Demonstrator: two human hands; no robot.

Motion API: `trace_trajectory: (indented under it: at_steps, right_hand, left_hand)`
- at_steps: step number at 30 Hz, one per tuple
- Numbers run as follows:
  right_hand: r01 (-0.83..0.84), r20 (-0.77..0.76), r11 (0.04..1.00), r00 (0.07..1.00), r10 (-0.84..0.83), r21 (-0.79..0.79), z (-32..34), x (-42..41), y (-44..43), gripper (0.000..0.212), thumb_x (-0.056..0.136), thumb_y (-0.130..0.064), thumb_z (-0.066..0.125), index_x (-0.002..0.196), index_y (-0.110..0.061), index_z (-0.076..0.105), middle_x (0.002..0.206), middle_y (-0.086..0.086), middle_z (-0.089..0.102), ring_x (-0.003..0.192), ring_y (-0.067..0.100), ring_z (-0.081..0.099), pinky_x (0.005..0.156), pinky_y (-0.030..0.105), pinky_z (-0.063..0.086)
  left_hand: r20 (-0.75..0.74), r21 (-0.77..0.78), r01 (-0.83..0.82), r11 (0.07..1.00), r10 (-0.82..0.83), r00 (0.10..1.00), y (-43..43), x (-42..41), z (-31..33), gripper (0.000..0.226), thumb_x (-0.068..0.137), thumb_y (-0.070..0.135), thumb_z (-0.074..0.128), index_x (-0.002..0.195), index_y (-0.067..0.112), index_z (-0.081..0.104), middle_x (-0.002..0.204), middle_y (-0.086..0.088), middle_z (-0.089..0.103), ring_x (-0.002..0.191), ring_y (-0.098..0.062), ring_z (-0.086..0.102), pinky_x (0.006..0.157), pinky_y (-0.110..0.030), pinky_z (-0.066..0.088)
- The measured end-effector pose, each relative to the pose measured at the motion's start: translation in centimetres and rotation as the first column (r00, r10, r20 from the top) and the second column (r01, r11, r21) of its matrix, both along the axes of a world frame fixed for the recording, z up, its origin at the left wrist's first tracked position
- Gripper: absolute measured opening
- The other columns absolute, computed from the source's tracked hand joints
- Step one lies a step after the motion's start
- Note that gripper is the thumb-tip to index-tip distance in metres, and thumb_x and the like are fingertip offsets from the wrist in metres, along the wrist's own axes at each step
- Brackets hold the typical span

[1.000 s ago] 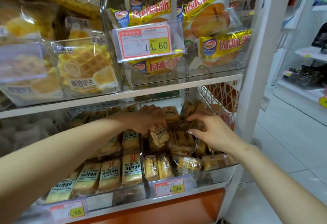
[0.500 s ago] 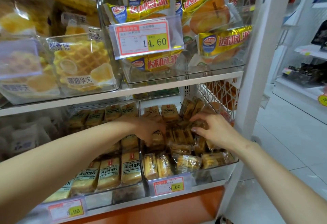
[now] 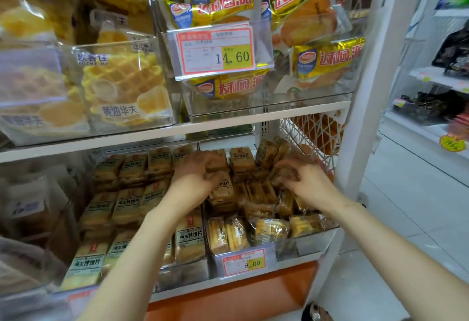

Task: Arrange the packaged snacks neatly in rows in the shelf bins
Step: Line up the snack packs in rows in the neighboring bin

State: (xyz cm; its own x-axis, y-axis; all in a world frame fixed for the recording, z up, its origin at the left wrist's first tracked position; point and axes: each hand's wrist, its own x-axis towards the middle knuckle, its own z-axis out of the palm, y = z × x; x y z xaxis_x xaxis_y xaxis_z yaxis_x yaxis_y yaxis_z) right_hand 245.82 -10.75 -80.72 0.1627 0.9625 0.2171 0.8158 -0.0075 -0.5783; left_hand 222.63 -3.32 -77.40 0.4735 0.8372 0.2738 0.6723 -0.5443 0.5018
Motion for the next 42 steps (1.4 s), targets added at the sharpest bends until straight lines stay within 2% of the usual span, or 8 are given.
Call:
trace_trajectory:
  at_steps: [4,13,18,26,29,32,35,42]
  right_hand:
    - [0.111,0.05,0.989,0.992,-0.116,0.095,0.2,-0.4,2.2,0.033,0.091,-0.024,0.057,0.122,-0.015,0.056,0.125,0.005,0.052,0.114,0.023,0.051,0.096,0.029,0.041]
    - [0.35,0.38,0.907,0.892,-0.246,-0.233,2.0,1.3,11.0,0.05,0.096,-0.041,0.041,0.13,-0.005,0.048,0.144,0.023,0.031,0.133,0.037,0.03,0.103,0.04,0.033]
    - [0.376,0.481,0.907,0.841,-0.248,-0.189,0.9,0.6,12.6,0.059,0.091,-0.061,0.039,0.116,-0.011,0.057,0.135,0.024,0.041,0.126,0.037,0.039,0.098,0.04,0.037]
    - [0.318,0.204,0.938,0.936,-0.288,-0.138,-0.1,-1.1,13.0,0.074,0.089,-0.042,0.056,0.143,-0.01,0.016,0.119,0.013,0.058,0.098,0.029,0.06,0.076,0.037,0.052]
    - [0.33,0.073,0.94,0.943,-0.324,-0.088,0.9,-0.8,12.0,0.071,0.084,-0.044,0.059,0.139,-0.012,0.026,0.115,0.01,0.061,0.094,0.027,0.061,0.068,0.03,0.049]
    - [0.276,0.011,0.961,0.961,-0.277,0.013,3.1,-0.9,9.7,0.061,0.082,-0.044,0.063,0.13,-0.013,0.043,0.119,0.007,0.059,0.107,0.028,0.058,0.086,0.036,0.049]
    - [0.166,-0.087,0.983,0.983,-0.16,0.077,6.4,-2.1,6.6,0.042,0.082,-0.036,0.069,0.114,-0.014,0.054,0.103,-0.002,0.059,0.097,0.018,0.058,0.078,0.018,0.044]
    - [-0.166,-0.396,0.985,0.902,0.174,0.055,7.2,-3.7,1.3,0.058,0.078,-0.01,0.073,0.124,-0.025,0.042,0.111,-0.005,0.057,0.102,0.008,0.056,0.083,0.015,0.045]
  left_hand:
    - [0.208,0.005,-0.015,1.0,0.014,0.978,-0.5,-0.2,-1.8,0.023,0.086,0.017,0.06,0.107,0.025,0.058,0.117,0.002,0.055,0.116,-0.018,0.046,0.094,-0.035,0.041]
    - [0.154,0.05,0.095,0.994,-0.101,0.983,-0.1,-0.6,-1.5,0.018,0.089,0.022,0.057,0.108,0.022,0.059,0.104,0.011,0.049,0.104,-0.017,0.05,0.081,-0.027,0.042]
    - [0.191,-0.014,0.083,0.996,-0.079,0.978,1.0,-2.0,-0.9,0.023,0.089,0.019,0.058,0.089,0.042,0.052,0.103,0.016,0.054,0.101,-0.004,0.051,0.086,-0.025,0.044]
    - [0.191,-0.042,0.077,0.996,-0.067,0.979,1.0,-2.3,-0.7,0.029,0.089,0.019,0.058,0.083,0.045,0.047,0.104,0.013,0.057,0.1,-0.004,0.054,0.085,-0.024,0.046]
    - [0.178,-0.054,0.07,0.996,-0.06,0.982,0.9,-2.2,-0.8,0.017,0.09,0.021,0.057,0.092,0.037,0.052,0.106,0.012,0.056,0.099,-0.005,0.054,0.085,-0.024,0.046]
    - [0.173,-0.062,0.06,0.996,-0.049,0.984,0.8,-1.4,-0.6,0.015,0.09,0.019,0.056,0.102,0.028,0.057,0.11,0.009,0.057,0.101,-0.007,0.054,0.086,-0.025,0.046]
    - [0.206,-0.095,0.074,0.993,-0.053,0.977,0.5,-0.4,-0.2,0.024,0.089,0.016,0.058,0.111,0.021,0.056,0.115,0.006,0.058,0.104,-0.008,0.054,0.088,-0.025,0.045]
    - [0.327,-0.295,0.172,0.94,-0.069,0.942,-0.2,0.3,0.7,0.08,0.072,0.034,0.078,0.138,0.022,0.034,0.133,0.006,0.046,0.12,-0.01,0.044,0.093,-0.021,0.034]
